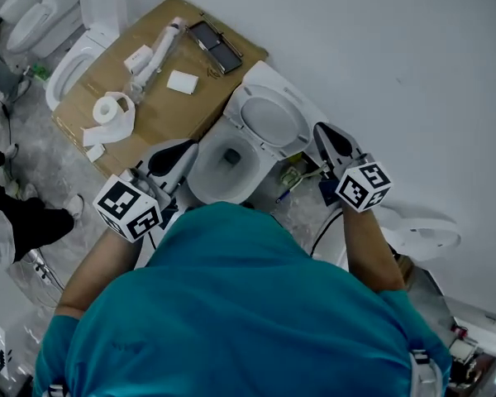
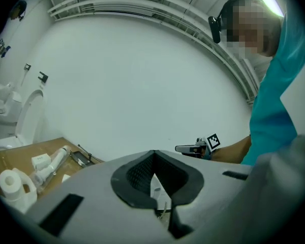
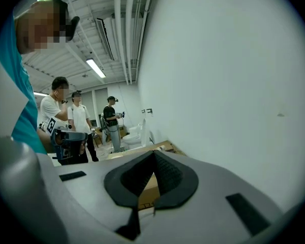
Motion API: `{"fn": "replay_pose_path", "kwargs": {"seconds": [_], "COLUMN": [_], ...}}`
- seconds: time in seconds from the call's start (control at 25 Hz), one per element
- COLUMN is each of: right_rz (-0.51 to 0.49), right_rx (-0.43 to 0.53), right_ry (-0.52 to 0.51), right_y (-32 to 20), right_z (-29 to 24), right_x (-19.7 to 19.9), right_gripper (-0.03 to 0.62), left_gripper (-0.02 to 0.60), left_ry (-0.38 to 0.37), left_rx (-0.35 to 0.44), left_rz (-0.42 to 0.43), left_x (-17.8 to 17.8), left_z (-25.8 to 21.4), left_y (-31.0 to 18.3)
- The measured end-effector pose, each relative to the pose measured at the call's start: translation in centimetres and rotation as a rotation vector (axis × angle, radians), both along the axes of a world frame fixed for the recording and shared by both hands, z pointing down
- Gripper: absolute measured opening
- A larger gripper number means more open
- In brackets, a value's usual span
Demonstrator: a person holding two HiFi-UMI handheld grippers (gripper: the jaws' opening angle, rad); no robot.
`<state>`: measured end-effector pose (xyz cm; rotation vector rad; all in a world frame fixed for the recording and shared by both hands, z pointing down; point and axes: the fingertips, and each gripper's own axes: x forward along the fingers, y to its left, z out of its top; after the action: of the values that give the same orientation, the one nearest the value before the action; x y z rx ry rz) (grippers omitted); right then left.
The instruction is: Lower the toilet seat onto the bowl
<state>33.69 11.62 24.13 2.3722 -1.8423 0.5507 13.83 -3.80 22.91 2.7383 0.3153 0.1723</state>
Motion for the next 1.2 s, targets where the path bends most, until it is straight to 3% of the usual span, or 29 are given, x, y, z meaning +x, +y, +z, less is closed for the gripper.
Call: {"fn": "replay_pose_path", "kwargs": {"seconds": [0.24,0.52,0.72,0.92,1.2], "right_rz": [-0.095,-0.377,-0.510,-0.524,-0.462], "right_rx": [-0.083,-0.245,-0.353,-0.444,-0.454], "right_ry": [-0.007,0.085,0.088,0.144,0.149], "right_y": [-1.0,-3.1,-4.5,-4.7,-4.7], "right_z": [5.8,14.3,19.9,22.3,23.3], "right_x": [6.6,12.2,13.0,13.4,13.3], "right_gripper": [-0.011,-0.008,0.060,0.063,0.062], "left_gripper": [-0.006,-0.006,-0.006,-0.006,-0.006], "left_ry": [-0.070,-0.142,-0.194,-0.161,-0.146], "left_rx": [0.028,-0.014,-0.016,-0.022,-0.043], "left_rz": [-0.098,-0.260,-0.257,-0.237,-0.199], "left_x": [4.9,12.4,15.2,15.2,13.5], "left_z": [2.0,4.2,6.0,6.6,8.5], "left_y": [0.0,2.5,4.2,3.1,2.2]}}
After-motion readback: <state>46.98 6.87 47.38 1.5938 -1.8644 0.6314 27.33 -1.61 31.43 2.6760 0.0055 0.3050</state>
